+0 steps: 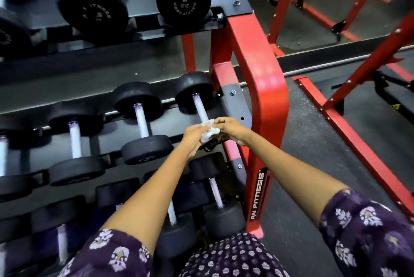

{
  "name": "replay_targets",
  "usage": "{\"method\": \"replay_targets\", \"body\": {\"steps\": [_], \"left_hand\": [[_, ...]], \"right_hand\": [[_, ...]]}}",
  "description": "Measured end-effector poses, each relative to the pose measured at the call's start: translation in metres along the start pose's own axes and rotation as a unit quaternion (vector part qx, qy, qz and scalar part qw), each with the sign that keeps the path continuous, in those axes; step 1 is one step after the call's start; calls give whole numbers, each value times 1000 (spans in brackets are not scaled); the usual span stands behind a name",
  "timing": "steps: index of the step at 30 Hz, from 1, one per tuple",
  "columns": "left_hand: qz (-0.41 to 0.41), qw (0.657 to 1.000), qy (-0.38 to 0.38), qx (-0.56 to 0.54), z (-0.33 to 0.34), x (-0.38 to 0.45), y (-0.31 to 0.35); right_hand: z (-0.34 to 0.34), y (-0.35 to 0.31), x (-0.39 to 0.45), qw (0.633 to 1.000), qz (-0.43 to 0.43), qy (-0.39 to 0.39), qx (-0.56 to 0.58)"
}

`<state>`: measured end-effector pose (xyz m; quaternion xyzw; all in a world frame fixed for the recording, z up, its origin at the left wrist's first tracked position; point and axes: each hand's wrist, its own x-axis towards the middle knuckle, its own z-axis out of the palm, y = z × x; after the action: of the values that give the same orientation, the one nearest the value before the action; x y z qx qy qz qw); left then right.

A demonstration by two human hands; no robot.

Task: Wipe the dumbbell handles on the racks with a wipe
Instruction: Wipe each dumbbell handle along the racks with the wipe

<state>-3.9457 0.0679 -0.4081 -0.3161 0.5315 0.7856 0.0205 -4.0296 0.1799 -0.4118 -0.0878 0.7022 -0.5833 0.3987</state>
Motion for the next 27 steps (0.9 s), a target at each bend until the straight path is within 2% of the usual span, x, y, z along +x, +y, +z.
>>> {"method": "replay_targets", "body": {"steps": [4, 6, 10, 13, 15, 18, 23, 27], "left_hand": [[6, 998, -4, 58, -15, -31, -9], [17, 998, 9, 64, -22, -50, -15], [37, 996, 27, 74, -20, -93, -31], [60, 991, 83, 90, -11, -121, -56], [76, 986, 124, 88, -6, -137, -69], [88, 982, 159, 46, 3, -171, -96], [94, 980, 169, -43, 3, -209, -113], [73, 986, 124, -79, -14, -236, -109]], "right_hand": [[10, 3, -28, 997, -3, 65, 32], [19, 3, -46, 995, -1, 67, 73], [39, 8, -84, 997, -8, 33, 74], [43, 21, -122, 996, -30, -28, 74], [42, 32, -139, 997, -37, -55, 36], [42, 54, -168, 997, -17, -73, -26], [56, 63, -198, 998, -7, -64, -14], [83, 58, -204, 995, -41, -94, 3]]}}
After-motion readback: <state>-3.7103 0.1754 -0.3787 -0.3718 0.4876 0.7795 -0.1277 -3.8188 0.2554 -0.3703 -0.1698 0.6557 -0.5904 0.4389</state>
